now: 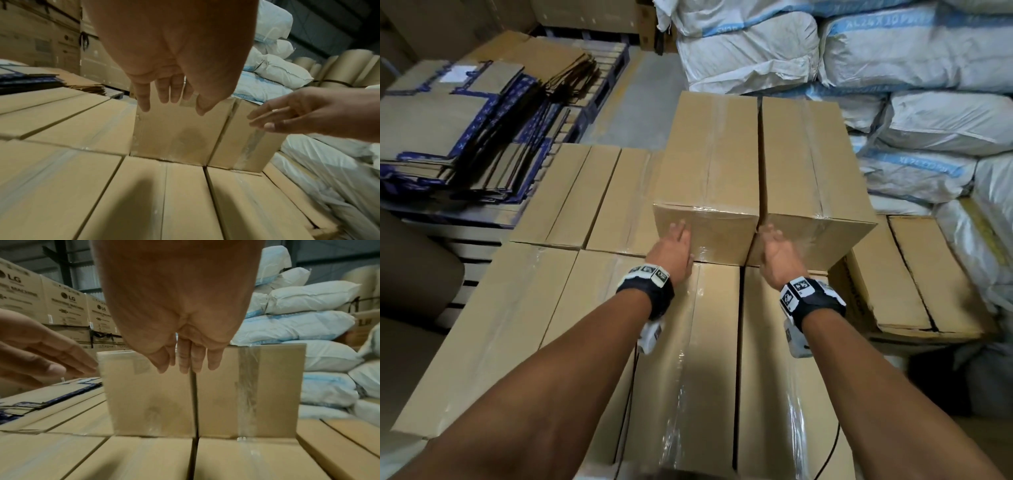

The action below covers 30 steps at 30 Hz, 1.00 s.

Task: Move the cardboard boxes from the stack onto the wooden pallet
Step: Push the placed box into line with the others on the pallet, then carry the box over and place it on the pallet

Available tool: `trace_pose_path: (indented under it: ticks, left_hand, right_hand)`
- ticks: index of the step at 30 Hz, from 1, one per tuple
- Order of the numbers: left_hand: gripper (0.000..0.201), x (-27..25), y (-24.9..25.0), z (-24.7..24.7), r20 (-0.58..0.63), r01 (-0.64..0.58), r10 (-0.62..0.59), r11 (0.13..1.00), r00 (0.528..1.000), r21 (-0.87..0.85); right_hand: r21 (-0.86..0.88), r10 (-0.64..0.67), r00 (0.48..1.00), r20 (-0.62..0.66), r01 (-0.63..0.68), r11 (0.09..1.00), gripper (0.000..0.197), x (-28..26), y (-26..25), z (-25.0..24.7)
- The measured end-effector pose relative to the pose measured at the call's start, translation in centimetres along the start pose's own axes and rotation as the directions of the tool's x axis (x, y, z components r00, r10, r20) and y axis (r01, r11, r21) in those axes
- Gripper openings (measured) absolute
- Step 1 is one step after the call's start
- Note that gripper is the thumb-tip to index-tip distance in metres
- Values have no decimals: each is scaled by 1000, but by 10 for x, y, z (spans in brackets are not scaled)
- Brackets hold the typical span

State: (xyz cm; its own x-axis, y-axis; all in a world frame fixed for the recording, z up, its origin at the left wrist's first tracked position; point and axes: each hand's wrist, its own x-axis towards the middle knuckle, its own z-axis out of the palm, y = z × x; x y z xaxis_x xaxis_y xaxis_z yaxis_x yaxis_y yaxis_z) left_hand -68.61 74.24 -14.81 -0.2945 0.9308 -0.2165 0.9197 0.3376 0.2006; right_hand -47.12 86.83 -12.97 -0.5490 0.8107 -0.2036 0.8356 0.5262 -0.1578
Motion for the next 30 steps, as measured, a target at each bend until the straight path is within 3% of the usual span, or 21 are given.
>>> trace_pose_path:
  ticks: [3,6,12,16,20,24,30]
  left_hand:
    - [56,-57,9,13,2,0,0,982,1000,-189]
    - [53,-122,19,34,15,-26,32,958,999,-285]
    - [42,-261,39,92,142,16,51,898,989,-439]
    - [41,-348,52,126,213,-66,169,905,962,-421]
    - [51,-424,69,144,325,-200,318,916,891,-348]
    - [60,-483,87,166,382,-287,435,876,815,-387]
    - [48,-538,140,185,426,-512,631,775,648,-370]
  right_hand:
    - [190,-8,1000,-29,14,982,44,-62,-4,22]
    - [304,-3,1000,-28,11,953,39,-146,-11,57]
    - [451,197,975,106,-223,864,29,-323,-23,111]
    - [472,310,944,113,-326,819,30,-429,-33,137]
    - [497,454,877,156,-467,731,36,-528,-43,173]
    - [516,572,798,189,-576,634,36,-618,-46,202]
    - [572,750,628,208,-700,428,31,-743,-35,226]
